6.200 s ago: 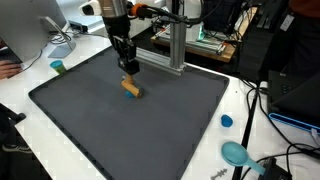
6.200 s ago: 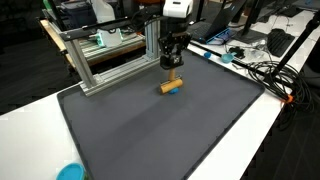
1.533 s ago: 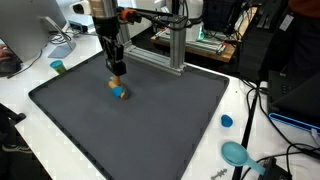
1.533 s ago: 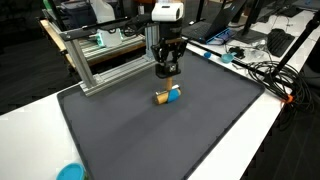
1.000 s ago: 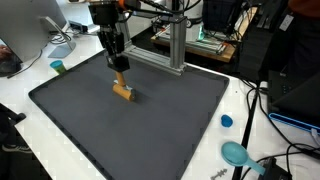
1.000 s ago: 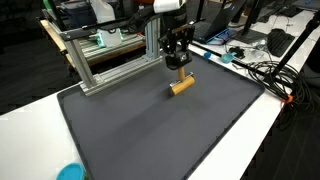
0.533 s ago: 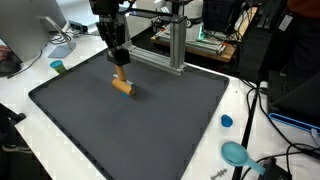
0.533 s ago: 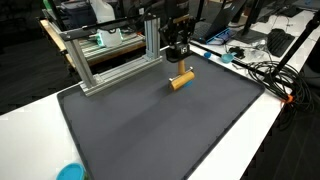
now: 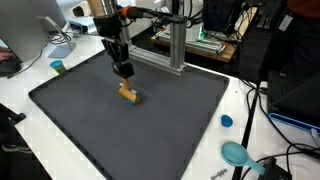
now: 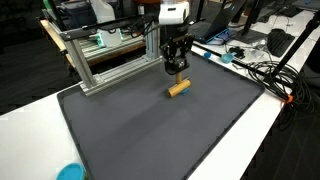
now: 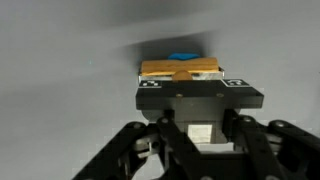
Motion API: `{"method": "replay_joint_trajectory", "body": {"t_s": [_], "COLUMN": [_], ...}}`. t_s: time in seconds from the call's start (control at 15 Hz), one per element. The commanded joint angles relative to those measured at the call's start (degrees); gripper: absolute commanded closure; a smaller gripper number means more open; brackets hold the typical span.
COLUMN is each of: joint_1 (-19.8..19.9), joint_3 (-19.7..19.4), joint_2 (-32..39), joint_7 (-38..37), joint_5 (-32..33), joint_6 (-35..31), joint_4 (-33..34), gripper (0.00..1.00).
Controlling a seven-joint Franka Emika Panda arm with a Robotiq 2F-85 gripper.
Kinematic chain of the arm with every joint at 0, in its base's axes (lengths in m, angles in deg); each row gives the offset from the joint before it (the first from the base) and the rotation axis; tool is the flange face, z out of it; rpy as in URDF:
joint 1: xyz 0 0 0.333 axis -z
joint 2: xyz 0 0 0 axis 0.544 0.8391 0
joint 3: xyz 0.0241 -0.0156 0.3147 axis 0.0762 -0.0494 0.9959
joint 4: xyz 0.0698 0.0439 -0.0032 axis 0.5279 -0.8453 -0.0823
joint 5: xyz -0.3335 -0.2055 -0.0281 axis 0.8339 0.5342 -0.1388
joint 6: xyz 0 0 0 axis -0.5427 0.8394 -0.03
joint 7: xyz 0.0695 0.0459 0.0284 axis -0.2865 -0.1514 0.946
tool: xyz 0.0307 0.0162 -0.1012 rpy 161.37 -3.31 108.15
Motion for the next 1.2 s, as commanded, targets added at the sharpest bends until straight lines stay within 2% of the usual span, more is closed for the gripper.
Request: {"method": "replay_joint_trajectory", "body": {"t_s": [0.0,0.2,0.33,0.47,0.67,1.07,1.13], "joint_1": [-2.2,-4.4,-5.1,-4.3,-1.4,3.3,2.6], "joint_3": [-4.0,-7.6,-8.3,-6.1,-1.1,2.0,0.8], "joint_2": [2.6,3.8,4.1,3.6,3.1,4.1,3.9], "joint_7": [-7.4,-15.2,-17.1,-13.2,-1.2,14.1,11.8], "joint_5": [7.7,15.9,18.5,15.8,7.0,-0.8,1.1], "joint_6": [1.3,3.6,6.4,8.0,5.2,7.8,7.9], "joint_4": [3.5,5.0,5.6,5.3,3.7,4.6,4.8], "gripper": [0.79,0.79,0.79,0.79,0.79,0.79,0.79]}}
